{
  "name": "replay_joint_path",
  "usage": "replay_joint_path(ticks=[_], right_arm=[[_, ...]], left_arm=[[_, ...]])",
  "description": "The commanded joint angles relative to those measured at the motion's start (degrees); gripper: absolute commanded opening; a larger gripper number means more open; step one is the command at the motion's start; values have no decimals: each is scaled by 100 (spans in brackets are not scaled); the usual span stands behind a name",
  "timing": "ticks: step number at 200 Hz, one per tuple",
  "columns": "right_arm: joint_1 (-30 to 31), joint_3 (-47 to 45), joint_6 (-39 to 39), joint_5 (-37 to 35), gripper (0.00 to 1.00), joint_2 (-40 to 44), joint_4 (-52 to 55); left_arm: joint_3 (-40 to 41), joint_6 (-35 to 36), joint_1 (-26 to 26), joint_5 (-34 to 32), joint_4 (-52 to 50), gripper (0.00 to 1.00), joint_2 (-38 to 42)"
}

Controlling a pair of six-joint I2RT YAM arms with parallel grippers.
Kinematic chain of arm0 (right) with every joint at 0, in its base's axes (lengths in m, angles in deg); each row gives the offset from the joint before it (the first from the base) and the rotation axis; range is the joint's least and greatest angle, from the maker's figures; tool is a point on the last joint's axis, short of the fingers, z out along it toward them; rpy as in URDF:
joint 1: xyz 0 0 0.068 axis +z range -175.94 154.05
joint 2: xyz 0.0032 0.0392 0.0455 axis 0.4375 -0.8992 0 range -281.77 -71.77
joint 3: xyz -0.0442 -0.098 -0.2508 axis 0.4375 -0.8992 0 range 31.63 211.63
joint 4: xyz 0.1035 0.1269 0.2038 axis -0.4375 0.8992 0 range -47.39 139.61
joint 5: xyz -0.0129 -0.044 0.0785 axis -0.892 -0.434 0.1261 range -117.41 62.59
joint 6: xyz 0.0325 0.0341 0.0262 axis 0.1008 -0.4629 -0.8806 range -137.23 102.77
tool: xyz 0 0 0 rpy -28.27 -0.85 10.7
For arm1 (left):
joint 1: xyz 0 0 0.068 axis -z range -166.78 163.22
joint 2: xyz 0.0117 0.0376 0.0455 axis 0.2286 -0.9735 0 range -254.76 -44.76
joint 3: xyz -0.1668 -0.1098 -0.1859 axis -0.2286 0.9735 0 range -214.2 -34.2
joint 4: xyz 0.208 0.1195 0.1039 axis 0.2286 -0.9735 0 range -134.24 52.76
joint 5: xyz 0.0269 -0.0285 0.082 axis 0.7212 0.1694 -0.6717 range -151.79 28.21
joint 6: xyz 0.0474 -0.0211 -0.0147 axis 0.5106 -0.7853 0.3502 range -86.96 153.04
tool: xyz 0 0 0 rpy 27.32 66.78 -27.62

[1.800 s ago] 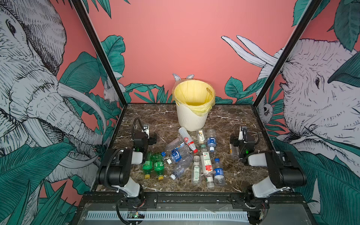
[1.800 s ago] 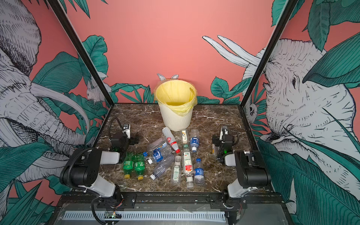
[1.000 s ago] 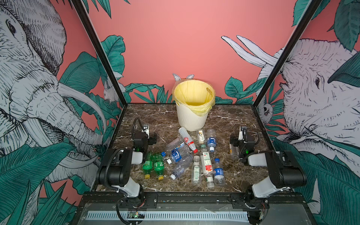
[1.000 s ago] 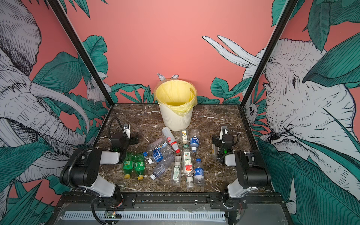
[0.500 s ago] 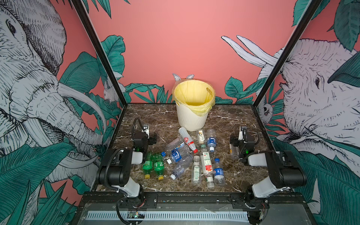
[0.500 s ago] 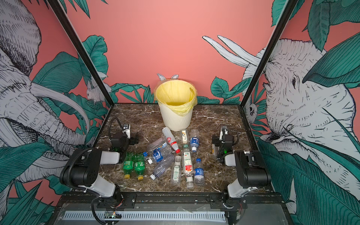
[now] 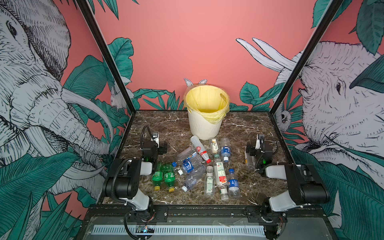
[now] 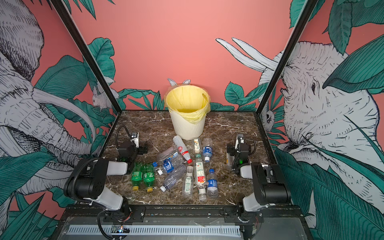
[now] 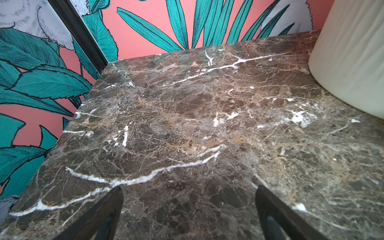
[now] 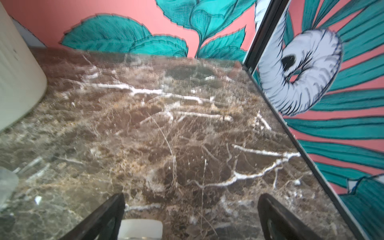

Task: Throw the plastic bottles in the bin
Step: Pick up the plastic bottle from the middle-right of the table.

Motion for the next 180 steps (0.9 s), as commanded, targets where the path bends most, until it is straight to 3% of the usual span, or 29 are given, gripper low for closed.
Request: replay_joint_path(ticks=[1, 15, 53, 81, 99, 137, 180], right_arm=[[55, 227, 72, -137, 99, 405, 450], [64, 167, 73, -187, 99, 482, 420], [98, 152, 43, -399, 99, 547, 408], [149, 324, -30, -723, 99, 705, 769], [145, 649, -336, -1061, 99, 823, 1552], [152, 1368, -833, -952, 99, 1061, 2889], [162, 2098, -1278, -676, 99, 1163, 4498]], left_arm=[[-66, -72, -28, -377, -142, 99, 258], [-199, -123, -28, -441, -672, 99, 473], [-271, -206, -28, -631, -926, 99, 633], [-387, -488, -28, -1171, -1440, 99, 861], [-701, -828, -25, -1773, -2210, 99, 962], [-914, -1489, -28, -2323, -3038, 99, 1433], [-1045, -2374, -28, -1975, -3497, 99, 1958]])
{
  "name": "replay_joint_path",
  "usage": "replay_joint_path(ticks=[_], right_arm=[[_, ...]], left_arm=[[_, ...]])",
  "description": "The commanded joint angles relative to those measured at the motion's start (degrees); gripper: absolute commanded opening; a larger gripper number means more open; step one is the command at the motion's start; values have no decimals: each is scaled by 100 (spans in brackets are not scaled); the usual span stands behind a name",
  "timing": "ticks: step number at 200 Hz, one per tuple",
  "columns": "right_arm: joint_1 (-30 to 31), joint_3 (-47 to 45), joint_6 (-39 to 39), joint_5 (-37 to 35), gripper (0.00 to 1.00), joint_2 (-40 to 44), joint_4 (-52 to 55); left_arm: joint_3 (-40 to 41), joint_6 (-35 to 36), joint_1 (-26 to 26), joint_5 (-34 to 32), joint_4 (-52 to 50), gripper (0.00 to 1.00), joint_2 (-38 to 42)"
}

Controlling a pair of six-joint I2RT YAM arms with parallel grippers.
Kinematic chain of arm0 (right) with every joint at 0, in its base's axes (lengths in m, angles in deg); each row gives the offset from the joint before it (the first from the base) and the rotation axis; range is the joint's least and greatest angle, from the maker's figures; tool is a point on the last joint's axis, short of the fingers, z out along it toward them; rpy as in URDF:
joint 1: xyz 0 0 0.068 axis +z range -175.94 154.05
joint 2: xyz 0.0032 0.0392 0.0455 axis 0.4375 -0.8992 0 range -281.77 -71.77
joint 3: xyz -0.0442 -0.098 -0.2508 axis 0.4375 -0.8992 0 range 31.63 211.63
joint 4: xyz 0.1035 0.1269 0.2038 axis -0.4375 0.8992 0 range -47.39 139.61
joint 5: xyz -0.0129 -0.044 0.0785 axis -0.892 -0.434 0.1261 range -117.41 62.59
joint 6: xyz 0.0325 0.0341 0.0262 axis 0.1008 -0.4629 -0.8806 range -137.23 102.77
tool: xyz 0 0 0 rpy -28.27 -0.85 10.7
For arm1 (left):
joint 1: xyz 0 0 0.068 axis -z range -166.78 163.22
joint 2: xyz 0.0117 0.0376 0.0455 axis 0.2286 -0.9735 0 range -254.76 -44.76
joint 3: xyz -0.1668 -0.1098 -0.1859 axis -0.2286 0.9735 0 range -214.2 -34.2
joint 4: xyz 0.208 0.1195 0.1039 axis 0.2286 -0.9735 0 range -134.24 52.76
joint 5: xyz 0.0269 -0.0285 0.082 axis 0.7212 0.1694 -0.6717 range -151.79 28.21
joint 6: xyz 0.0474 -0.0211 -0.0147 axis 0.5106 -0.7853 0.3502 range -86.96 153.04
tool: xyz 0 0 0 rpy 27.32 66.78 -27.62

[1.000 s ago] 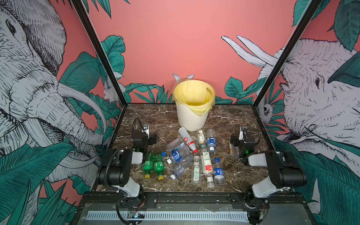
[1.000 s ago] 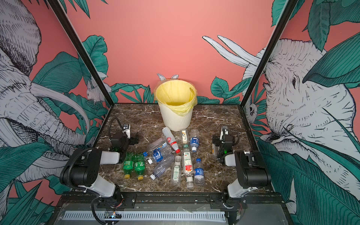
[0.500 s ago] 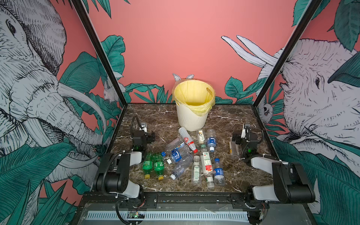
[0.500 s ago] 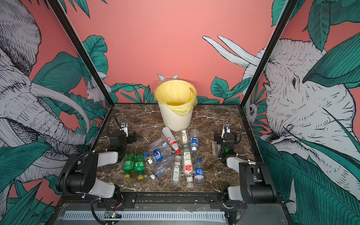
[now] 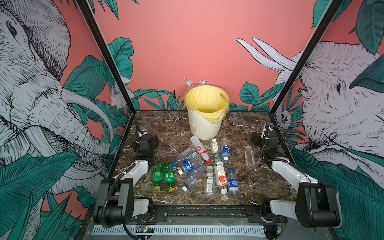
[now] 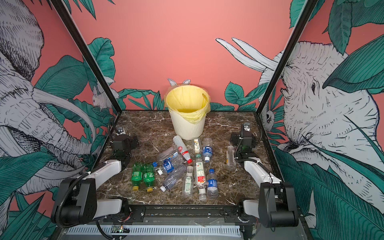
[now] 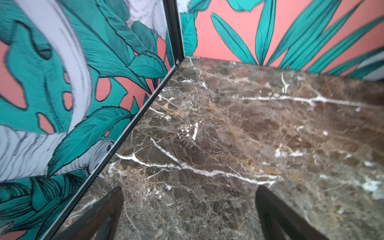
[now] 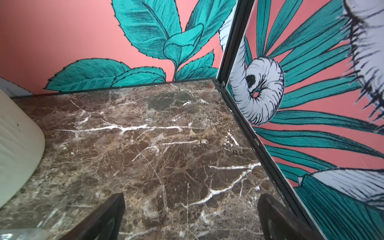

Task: Throw the plastic bottles in the bin
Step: Pick up the plastic bottle from the middle-right of the table.

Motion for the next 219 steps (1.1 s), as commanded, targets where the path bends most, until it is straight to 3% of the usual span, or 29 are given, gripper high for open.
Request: replay_joint_path(ticks=[1, 62, 90, 120, 167, 219], right_arm=[[39, 309, -433, 124, 99, 103, 1214], [73, 798, -964, 1104, 99, -16, 2709], [78, 938, -1104, 1506, 99, -156, 3160], [91, 1063, -1285, 1853, 99, -314, 3508], [95, 1416, -1301, 2163, 99, -701, 4320], [165, 1453, -1210, 2194, 99, -964, 4678]], left_arm=[[-233, -756, -21, 36, -646, 99, 236], [-1163, -1168, -26, 1379, -2253, 99, 281], [-1305, -1343, -26, 2164, -2540, 99, 302], [-1502, -1492, -26, 2522, -2899, 99, 235], [-1992, -1308, -26, 3518, -3309, 99, 72], [-2080, -1458, -26, 3804, -3510, 99, 23]])
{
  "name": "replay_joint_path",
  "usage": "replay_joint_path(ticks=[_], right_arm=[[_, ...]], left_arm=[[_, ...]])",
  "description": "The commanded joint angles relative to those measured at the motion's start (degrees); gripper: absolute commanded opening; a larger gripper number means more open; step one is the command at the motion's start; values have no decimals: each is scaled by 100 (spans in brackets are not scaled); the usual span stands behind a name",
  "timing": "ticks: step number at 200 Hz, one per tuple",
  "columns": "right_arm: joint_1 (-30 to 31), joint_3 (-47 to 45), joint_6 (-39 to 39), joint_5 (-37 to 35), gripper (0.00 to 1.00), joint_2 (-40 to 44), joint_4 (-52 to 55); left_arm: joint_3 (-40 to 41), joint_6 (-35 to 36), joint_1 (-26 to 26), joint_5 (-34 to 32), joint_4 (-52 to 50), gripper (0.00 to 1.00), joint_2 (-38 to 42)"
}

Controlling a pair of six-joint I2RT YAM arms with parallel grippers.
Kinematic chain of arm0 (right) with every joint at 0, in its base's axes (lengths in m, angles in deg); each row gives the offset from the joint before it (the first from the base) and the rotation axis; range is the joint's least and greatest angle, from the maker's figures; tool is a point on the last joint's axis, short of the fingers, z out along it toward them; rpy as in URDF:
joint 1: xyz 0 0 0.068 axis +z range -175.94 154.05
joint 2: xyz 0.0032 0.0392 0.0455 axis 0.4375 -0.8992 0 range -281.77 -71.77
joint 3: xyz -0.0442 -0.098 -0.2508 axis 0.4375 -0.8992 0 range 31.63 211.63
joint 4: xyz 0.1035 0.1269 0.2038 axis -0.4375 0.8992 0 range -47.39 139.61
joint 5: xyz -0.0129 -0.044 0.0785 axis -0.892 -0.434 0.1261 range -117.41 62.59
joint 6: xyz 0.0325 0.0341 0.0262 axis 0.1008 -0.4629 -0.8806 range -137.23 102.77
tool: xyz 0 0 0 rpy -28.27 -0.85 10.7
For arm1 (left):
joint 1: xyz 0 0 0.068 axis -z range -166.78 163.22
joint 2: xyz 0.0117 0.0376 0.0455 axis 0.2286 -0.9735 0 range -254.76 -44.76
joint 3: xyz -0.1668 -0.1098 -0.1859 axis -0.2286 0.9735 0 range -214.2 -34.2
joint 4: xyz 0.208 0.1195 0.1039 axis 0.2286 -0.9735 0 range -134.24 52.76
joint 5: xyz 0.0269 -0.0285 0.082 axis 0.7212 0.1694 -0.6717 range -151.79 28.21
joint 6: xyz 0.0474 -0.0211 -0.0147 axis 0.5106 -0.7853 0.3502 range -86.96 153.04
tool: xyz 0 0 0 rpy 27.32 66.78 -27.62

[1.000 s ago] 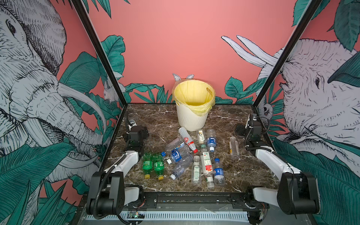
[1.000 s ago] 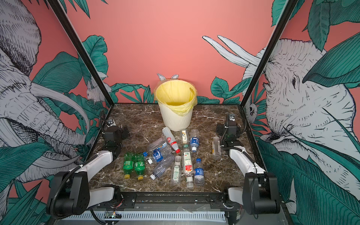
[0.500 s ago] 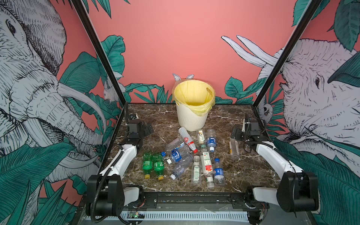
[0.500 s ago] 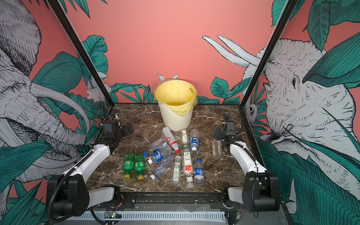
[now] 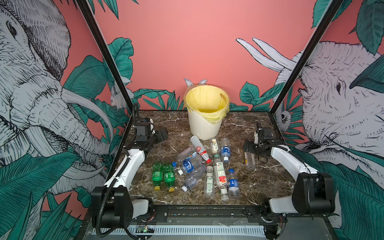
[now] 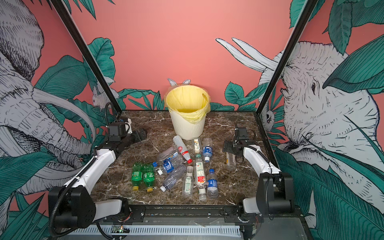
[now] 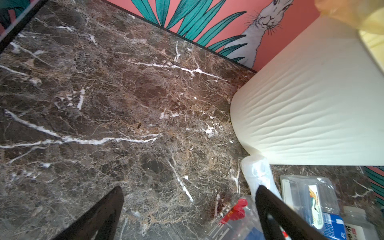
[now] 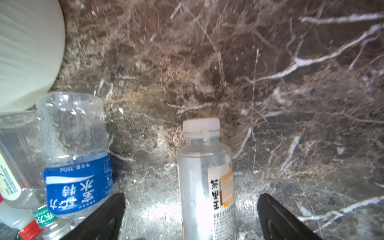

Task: Throw the plastic bottles in the bin
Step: Pick up the plastic bottle from the middle-right of the table.

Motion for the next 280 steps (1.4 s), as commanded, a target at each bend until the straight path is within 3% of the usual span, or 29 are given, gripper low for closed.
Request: replay_joint_path(ticks=[1, 122, 280], right_arm=[[67, 109, 17, 40, 99, -150, 394], [122, 11, 248, -162, 86, -632, 541], [191, -120, 100, 40, 58, -974, 251]], left_arm=[[-39, -123, -26, 282, -262, 99, -17], [70, -298, -26, 252, -68, 99, -188], [194, -350, -28, 141, -28, 99, -400]])
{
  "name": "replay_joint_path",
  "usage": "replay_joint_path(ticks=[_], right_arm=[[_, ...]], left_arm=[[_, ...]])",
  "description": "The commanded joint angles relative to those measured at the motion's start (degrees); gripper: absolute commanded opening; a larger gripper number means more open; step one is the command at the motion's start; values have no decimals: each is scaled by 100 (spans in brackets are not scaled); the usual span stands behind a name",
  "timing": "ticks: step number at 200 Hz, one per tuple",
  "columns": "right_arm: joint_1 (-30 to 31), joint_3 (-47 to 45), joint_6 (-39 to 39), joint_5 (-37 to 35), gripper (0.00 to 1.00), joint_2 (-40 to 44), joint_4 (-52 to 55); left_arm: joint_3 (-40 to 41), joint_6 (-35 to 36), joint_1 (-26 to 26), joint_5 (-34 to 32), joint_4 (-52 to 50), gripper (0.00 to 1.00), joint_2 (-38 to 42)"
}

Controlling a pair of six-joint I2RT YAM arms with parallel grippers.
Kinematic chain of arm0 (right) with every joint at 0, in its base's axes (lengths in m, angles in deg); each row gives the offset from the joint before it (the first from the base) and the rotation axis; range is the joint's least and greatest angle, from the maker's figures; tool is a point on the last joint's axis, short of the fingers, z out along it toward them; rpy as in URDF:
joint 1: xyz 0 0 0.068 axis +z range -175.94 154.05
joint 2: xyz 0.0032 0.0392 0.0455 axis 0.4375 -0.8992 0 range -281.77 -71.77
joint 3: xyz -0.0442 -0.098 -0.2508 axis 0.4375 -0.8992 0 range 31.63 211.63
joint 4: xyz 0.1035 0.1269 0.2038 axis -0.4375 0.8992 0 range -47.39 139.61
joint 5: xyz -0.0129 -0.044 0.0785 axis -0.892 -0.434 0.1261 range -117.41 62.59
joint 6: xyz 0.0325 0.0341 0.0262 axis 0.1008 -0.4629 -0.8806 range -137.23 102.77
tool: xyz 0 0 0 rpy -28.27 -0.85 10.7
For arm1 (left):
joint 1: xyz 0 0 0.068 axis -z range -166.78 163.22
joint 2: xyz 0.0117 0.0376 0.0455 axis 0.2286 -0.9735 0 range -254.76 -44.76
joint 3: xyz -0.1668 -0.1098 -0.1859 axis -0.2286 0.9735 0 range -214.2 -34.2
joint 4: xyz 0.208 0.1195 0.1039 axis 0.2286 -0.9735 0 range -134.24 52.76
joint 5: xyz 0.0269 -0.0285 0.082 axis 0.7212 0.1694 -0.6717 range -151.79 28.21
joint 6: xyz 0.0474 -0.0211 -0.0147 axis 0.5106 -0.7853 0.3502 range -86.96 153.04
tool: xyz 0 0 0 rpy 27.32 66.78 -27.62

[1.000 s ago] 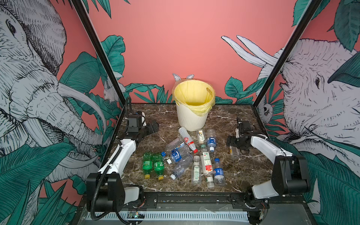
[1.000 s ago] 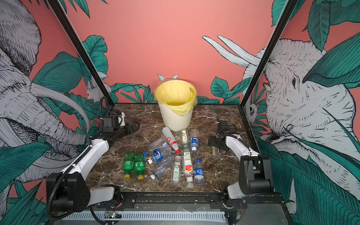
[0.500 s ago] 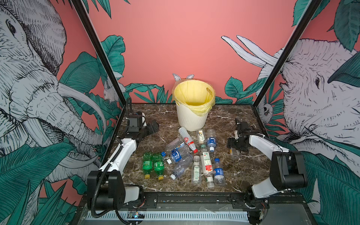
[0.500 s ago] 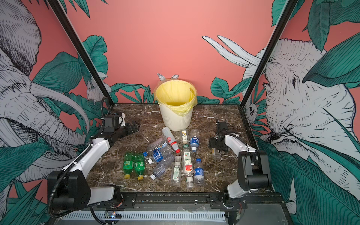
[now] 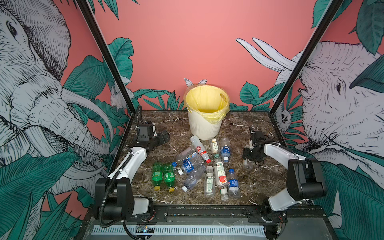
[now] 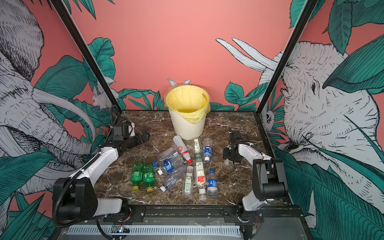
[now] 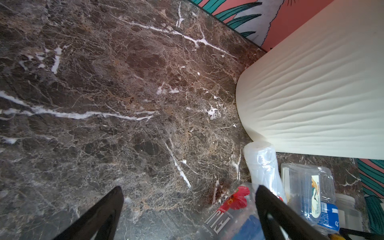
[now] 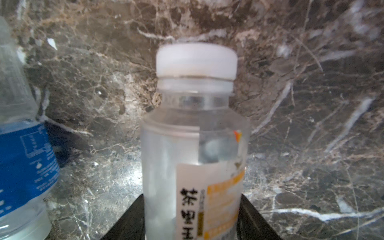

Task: Throw the plastic bottles in the bin
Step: Pick up the plastic bottle from the middle-right of the table.

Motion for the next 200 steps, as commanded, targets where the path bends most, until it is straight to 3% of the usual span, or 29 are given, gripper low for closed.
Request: replay_joint_path(ticks=[1, 65, 200], right_arm=[[30, -66, -72, 33, 58, -76, -46], [31, -32, -287, 229, 45, 297, -245], [31, -234, -1172, 1398, 39, 1454, -1703]], left_arm=[[83, -59, -27, -69, 64, 99, 22], [110, -85, -24, -155, 103, 99, -107], [-18, -106, -25, -142, 87, 99, -226]])
